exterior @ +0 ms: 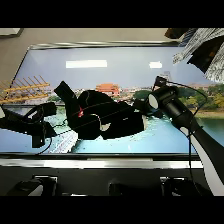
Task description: Fold the clothes and pants, and hang the long-sleeved shirts on hangers.
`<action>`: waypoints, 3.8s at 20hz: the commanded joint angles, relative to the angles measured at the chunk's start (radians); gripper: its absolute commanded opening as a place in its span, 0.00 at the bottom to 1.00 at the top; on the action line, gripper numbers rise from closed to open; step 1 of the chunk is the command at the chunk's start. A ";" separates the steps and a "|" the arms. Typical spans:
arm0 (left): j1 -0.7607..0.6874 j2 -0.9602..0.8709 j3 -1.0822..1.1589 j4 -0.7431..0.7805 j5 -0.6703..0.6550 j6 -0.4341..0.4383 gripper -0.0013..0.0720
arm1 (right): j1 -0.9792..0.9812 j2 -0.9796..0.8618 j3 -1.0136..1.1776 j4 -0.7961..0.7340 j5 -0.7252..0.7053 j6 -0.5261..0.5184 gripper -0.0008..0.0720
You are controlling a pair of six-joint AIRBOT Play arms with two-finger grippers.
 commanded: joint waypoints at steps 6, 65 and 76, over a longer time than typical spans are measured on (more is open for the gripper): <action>-0.034 -0.086 -0.010 -0.011 -0.001 -0.016 0.05 | 0.000 0.017 0.000 -0.002 -0.005 0.013 0.05; -0.294 -0.268 0.138 0.091 0.106 -0.161 0.05 | 0.148 0.170 0.274 0.046 0.082 -0.410 0.05; -0.323 -0.288 0.243 0.158 0.040 -0.049 0.05 | 0.225 0.175 0.274 -0.376 0.343 -0.480 0.05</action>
